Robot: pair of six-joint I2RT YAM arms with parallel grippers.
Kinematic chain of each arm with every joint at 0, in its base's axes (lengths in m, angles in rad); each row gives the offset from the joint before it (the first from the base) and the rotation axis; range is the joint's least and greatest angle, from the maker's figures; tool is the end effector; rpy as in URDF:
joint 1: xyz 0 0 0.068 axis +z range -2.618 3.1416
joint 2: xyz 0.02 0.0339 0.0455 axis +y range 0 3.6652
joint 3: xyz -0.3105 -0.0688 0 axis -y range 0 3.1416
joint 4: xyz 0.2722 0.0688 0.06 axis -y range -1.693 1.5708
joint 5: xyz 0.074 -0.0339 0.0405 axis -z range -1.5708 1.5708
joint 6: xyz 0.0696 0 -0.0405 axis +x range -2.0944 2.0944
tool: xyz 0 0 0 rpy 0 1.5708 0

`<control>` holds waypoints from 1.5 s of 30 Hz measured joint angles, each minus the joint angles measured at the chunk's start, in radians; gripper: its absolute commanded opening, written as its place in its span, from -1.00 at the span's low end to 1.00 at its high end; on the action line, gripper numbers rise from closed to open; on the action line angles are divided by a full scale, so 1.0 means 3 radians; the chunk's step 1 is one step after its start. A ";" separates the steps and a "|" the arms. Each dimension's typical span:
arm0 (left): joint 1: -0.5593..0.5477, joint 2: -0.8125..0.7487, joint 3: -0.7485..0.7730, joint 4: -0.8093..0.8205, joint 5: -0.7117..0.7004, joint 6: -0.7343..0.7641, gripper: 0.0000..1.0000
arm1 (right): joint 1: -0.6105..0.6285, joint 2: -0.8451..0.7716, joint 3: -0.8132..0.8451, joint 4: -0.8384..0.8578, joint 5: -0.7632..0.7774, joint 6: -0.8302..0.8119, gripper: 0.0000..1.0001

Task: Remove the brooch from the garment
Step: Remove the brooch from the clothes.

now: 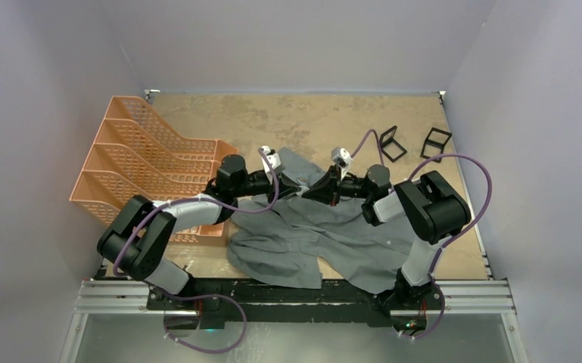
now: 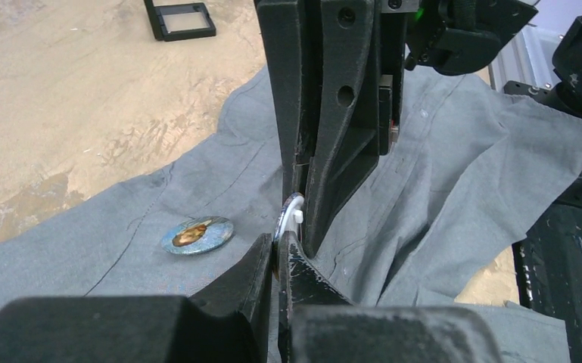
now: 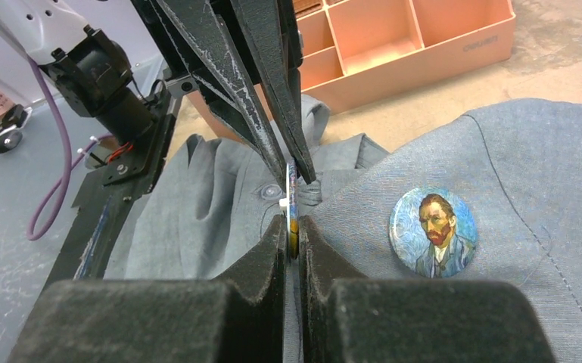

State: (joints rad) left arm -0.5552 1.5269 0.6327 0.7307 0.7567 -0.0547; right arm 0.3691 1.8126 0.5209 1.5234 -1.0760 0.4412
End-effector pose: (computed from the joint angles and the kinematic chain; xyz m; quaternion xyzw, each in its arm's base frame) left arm 0.2693 -0.2233 0.2288 0.4070 0.6273 -0.4492 0.4889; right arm 0.2868 0.1766 0.1944 -0.3823 0.5471 0.5577 0.4935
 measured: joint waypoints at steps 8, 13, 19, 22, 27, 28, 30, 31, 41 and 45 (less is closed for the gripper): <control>0.0017 0.0000 0.0013 -0.0048 0.0139 0.0084 -1.00 | -0.0004 0.0000 0.0003 -0.0003 -0.0057 0.0069 -0.52; 0.0014 -0.0065 -0.0167 0.0193 0.0041 0.0008 -1.00 | -0.0004 0.0000 0.0011 0.0003 0.0023 0.0134 -0.30; 0.0013 -0.0169 -0.0549 0.0734 -0.0217 -0.0285 -1.00 | -0.0004 0.0000 0.0011 0.0004 0.0109 0.0153 -0.26; 0.0010 -0.0173 -0.0624 0.0928 -0.0291 -0.0404 -1.00 | -0.0004 0.0000 0.0011 0.0003 0.0127 0.0161 -0.27; 0.0010 -0.0151 -0.0631 0.1181 -0.0303 -0.0571 -1.00 | -0.0004 0.0000 0.0011 0.0005 0.0127 0.0178 -0.24; 0.0010 -0.0130 -0.0631 0.1232 -0.0298 -0.0594 -1.00 | -0.0004 0.0000 0.0011 0.0004 0.0127 0.0182 -0.23; 0.0010 -0.0080 -0.0631 0.1306 -0.0287 -0.0649 -1.00 | -0.0001 0.0000 0.0018 0.0003 0.0127 0.0189 -0.21; 0.0010 -0.0053 -0.0631 0.1342 -0.0278 -0.0666 -1.00 | 0.0006 0.0000 0.0025 0.0003 0.0127 0.0191 -0.21; 0.0010 0.0018 -0.0631 0.1457 -0.0252 -0.0736 -1.00 | 0.0023 0.0000 0.0061 0.0003 0.0126 0.0224 -0.24; 0.0009 0.0043 -0.0631 0.1475 -0.0240 -0.0743 -1.00 | 0.0029 -0.0003 0.0061 0.0001 0.0125 0.0240 -0.24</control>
State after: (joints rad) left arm -0.5526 1.5398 0.4435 1.1732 0.6846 -0.2775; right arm 0.3779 1.8118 0.5392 1.5238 -1.0386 0.5133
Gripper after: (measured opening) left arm 0.018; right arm 0.382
